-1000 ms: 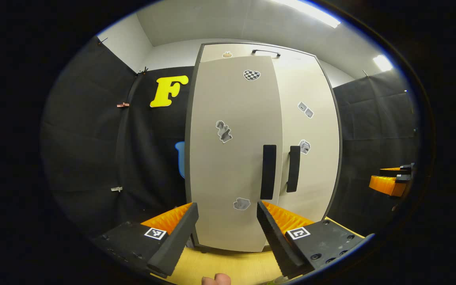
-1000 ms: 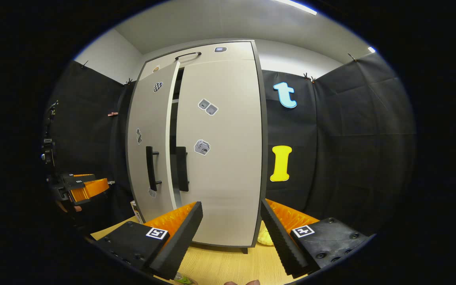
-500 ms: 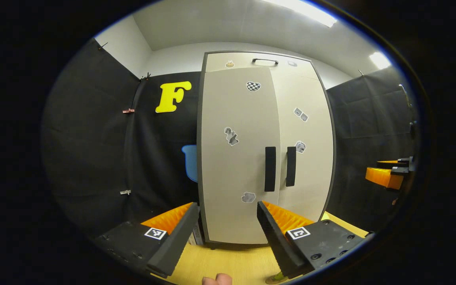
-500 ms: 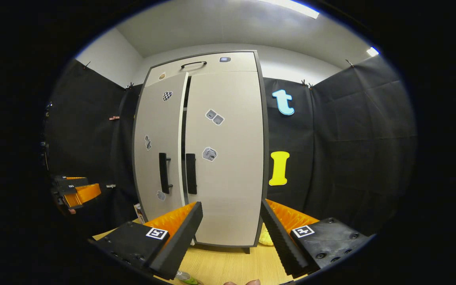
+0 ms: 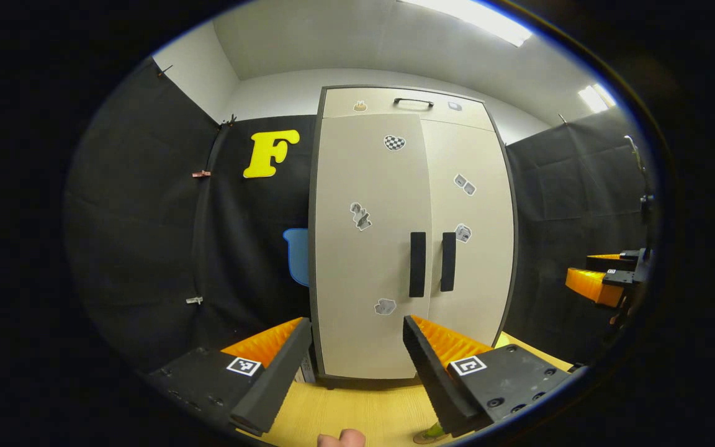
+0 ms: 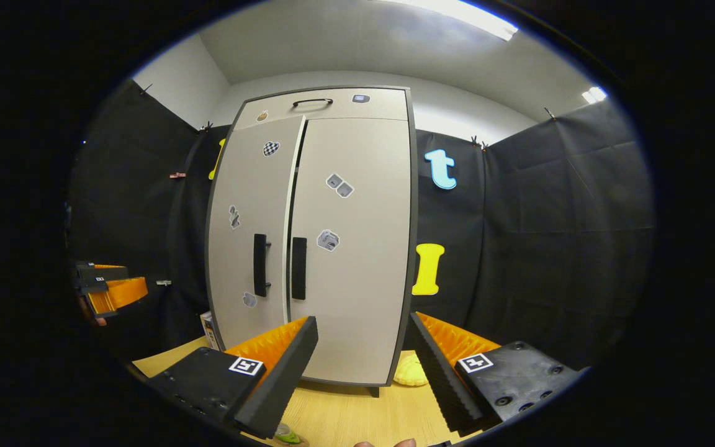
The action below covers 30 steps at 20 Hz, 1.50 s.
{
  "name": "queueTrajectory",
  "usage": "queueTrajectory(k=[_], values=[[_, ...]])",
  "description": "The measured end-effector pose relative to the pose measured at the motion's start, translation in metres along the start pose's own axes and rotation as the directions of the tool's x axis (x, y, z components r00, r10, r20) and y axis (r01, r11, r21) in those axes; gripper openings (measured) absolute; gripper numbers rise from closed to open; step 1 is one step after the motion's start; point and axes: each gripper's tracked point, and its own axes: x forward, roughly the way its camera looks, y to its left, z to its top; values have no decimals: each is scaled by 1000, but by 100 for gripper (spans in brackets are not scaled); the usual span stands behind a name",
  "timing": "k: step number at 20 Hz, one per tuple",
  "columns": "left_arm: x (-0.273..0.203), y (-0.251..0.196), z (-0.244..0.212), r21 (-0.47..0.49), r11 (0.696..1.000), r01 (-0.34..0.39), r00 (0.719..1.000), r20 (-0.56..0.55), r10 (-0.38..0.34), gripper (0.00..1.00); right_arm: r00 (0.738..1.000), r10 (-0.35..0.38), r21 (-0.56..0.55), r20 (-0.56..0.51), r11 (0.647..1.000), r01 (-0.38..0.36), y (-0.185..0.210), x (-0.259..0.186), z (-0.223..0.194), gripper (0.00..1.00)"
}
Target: Grasp the bottle in the cabinet with the left hand and place it on the coaster, then close the right door with the right hand and the left door with the left hand.
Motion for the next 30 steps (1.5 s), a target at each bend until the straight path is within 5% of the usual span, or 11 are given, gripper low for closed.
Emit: queueTrajectory(k=[30], values=[[-6,6,-9,32,999,-22,1000,7,22,95,998,61,69,-23,996,-59,40,-1,-4,98]])
